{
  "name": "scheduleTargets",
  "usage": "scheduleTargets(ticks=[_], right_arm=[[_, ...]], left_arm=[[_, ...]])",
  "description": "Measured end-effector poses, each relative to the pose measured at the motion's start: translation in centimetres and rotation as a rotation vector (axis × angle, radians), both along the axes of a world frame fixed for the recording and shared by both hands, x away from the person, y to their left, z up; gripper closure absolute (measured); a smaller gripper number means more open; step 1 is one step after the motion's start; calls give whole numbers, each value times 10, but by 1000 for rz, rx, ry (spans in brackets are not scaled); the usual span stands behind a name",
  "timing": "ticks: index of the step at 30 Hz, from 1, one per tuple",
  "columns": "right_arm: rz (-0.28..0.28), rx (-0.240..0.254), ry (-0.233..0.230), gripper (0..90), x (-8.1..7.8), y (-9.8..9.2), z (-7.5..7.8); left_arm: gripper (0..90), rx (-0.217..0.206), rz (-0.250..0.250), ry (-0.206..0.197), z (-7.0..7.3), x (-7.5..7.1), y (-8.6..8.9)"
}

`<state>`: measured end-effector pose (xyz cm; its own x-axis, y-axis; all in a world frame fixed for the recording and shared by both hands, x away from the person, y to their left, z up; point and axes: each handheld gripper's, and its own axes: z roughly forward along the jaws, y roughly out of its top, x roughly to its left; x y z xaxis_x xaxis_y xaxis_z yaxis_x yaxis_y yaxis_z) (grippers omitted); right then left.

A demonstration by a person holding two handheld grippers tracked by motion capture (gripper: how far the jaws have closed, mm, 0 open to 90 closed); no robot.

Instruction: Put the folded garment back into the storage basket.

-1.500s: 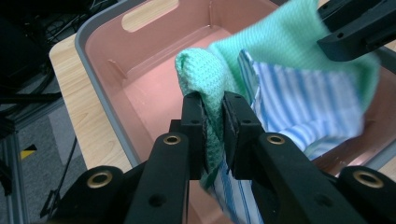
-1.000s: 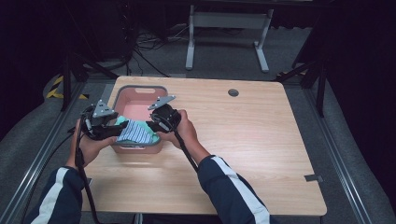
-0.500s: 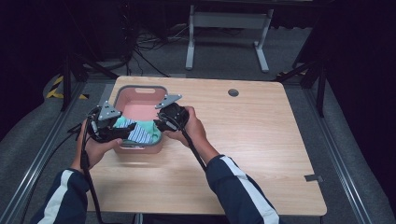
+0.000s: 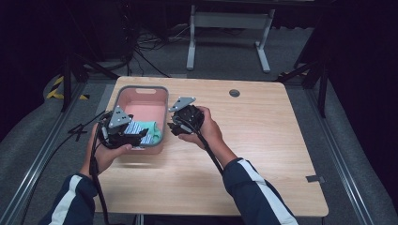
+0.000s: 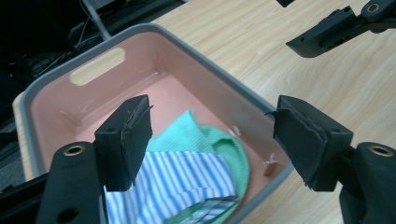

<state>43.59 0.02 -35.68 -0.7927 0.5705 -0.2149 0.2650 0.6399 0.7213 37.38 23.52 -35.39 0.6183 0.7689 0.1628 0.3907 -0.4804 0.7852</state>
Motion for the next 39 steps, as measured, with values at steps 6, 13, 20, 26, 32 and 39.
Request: scheduleTargets(ticks=[6,13,20,26,32,39], right_arm=[[-6,-25,-4,363,-6,-15,0],[-8,-49,-8,348,-12,-33,-1],[-21,-55,-9,340,-19,-50,-3],[-36,-64,6,332,-22,-67,-11],[-33,-80,11,327,-28,-83,-17],[-50,-84,7,312,-35,-102,-24]], left_arm=[[271,9,-39,5,-3,-7,-14],[261,19,-65,3,-5,-16,-26],[232,22,-100,-10,-8,-23,-36],[216,48,-133,-2,-15,-28,-51],[209,94,-177,-4,-21,-35,-65],[209,110,-213,12,-29,-40,-78]])
